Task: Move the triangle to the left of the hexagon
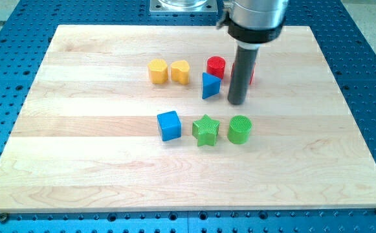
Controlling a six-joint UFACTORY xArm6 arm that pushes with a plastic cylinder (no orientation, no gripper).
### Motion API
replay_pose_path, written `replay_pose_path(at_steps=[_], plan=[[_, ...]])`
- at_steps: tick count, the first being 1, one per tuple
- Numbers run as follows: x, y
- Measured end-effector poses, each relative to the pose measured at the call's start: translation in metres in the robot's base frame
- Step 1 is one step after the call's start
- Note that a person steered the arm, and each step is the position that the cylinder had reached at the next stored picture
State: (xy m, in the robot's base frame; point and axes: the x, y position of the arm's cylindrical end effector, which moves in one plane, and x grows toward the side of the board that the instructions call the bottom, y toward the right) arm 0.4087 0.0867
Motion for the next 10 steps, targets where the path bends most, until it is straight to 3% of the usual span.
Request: replay_pose_path(at_steps=[3,10], plan=[[-0.02,-0.056],[-0.021,-0.233]])
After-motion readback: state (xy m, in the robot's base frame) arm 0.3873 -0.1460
